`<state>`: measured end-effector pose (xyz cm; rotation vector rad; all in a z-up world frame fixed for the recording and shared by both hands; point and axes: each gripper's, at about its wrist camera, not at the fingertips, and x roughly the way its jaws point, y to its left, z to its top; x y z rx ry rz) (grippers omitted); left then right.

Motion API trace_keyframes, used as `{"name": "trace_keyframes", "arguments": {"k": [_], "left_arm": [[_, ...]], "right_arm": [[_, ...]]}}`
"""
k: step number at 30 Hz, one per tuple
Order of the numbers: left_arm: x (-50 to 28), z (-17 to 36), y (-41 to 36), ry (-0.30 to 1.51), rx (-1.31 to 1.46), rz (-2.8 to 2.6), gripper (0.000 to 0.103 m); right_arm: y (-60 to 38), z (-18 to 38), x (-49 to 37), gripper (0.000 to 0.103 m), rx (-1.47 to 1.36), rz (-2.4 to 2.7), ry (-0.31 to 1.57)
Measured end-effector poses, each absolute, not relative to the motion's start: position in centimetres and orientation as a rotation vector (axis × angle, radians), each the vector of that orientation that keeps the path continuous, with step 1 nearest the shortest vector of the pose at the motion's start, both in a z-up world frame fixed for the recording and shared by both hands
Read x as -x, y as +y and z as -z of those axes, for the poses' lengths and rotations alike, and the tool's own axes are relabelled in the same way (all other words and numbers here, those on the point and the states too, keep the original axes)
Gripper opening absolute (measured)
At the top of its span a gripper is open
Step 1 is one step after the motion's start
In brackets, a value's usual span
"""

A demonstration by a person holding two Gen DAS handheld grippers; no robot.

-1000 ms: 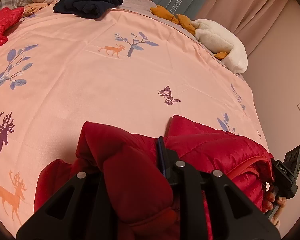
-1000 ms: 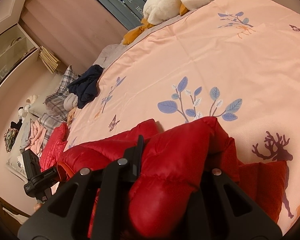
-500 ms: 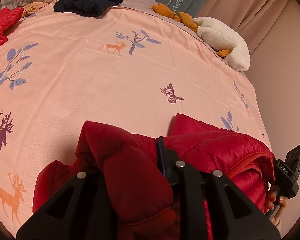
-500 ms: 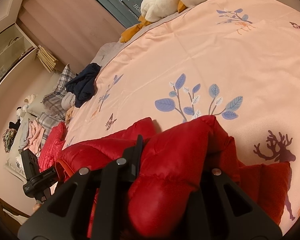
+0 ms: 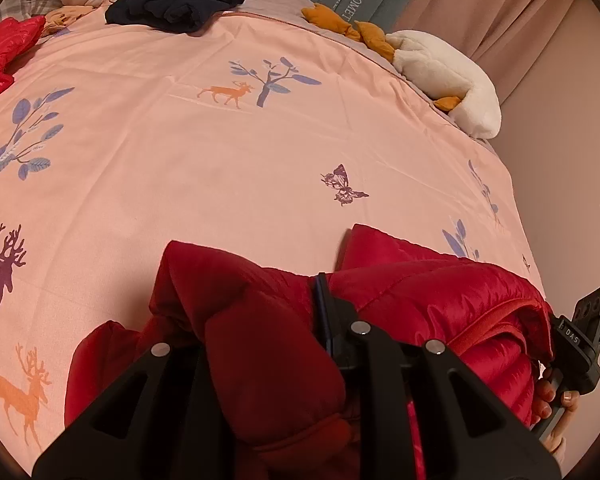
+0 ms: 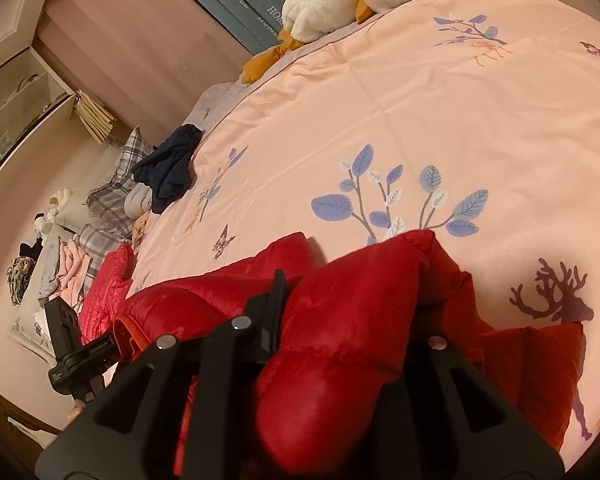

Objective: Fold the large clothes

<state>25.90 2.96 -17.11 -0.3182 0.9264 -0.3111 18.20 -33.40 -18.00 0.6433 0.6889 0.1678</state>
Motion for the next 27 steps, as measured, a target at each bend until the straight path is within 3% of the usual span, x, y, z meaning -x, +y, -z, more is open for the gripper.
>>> {"name": "trace_keyframes", "arguments": {"k": [3,9,14,27], "left_arm": [[-25.8,17.0,3.0,0.932,0.322,0.307,0.019],[-25.3,16.4,2.9,0.925,0.337,0.303,0.023],[-24.8,15.7,3.9,0.91,0.421,0.337,0.032],[-24.2,13.4,4.9,0.831,0.575,0.391,0.084]], "right_arm": [[-33.4,17.6,-17.8,0.025,-0.659,-0.181,0.679],[-33.7,16.4,-17.1,0.053,-0.666,-0.191,0.646],[-34.3,15.5,-16.2,0.06,-0.682,-0.186,0.615],[-35.7,14.2,-15.6,0.074,-0.734,-0.164,0.544]]}}
